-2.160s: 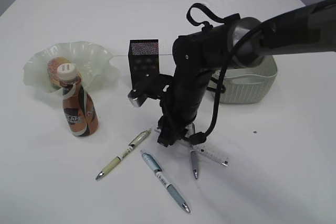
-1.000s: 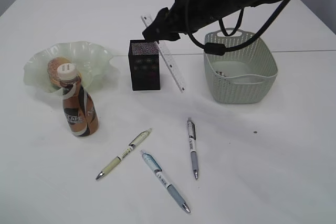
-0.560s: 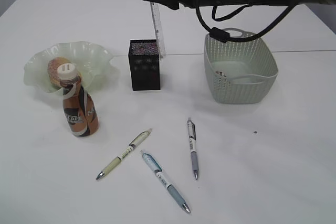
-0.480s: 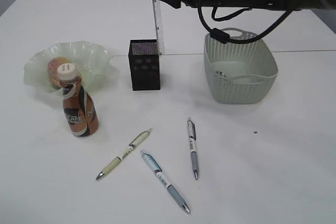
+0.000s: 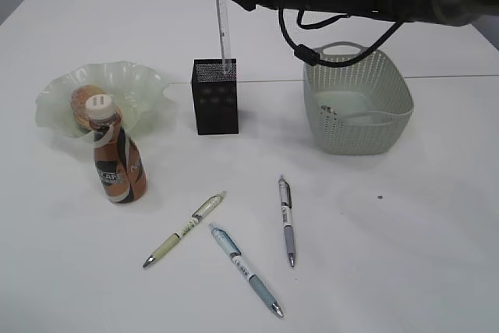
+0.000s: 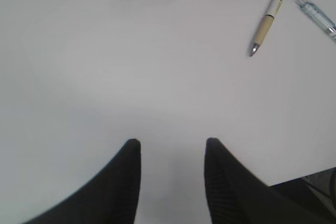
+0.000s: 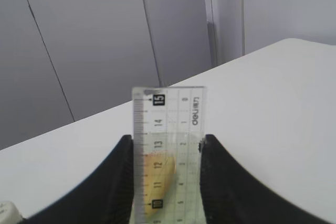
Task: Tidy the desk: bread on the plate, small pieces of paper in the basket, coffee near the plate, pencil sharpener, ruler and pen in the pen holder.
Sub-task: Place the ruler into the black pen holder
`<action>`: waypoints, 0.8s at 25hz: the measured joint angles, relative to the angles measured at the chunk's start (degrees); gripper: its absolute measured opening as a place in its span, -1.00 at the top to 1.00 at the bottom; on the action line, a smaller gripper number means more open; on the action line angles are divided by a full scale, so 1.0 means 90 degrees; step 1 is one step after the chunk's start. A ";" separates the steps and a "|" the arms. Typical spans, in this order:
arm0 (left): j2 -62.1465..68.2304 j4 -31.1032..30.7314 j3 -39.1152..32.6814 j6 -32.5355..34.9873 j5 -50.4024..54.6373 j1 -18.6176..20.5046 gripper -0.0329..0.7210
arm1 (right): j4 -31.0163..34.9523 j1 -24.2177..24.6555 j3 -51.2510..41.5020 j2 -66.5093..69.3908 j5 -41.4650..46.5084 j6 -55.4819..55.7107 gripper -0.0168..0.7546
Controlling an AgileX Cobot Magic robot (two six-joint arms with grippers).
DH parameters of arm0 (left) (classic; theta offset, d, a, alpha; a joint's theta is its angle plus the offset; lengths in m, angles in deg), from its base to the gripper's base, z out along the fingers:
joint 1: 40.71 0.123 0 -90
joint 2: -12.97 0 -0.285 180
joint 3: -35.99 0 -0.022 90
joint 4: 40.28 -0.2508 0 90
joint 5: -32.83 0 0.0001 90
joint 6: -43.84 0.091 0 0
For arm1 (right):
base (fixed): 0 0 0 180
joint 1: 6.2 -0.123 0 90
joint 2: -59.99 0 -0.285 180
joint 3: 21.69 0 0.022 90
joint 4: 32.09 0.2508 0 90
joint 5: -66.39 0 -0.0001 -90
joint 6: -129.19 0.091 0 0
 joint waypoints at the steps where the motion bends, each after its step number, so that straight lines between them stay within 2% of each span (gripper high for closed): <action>1: 0.0000 0.0000 0.0000 0.0000 0.0000 0.0000 0.12 | 0.0005 0.0000 0.0126 0.0065 0.0000 0.0000 0.26; 20: 0.0000 0.0000 0.0000 0.0000 0.0034 0.0000 0.12 | 0.0045 0.0009 0.2108 0.1771 -0.0376 -0.0014 0.26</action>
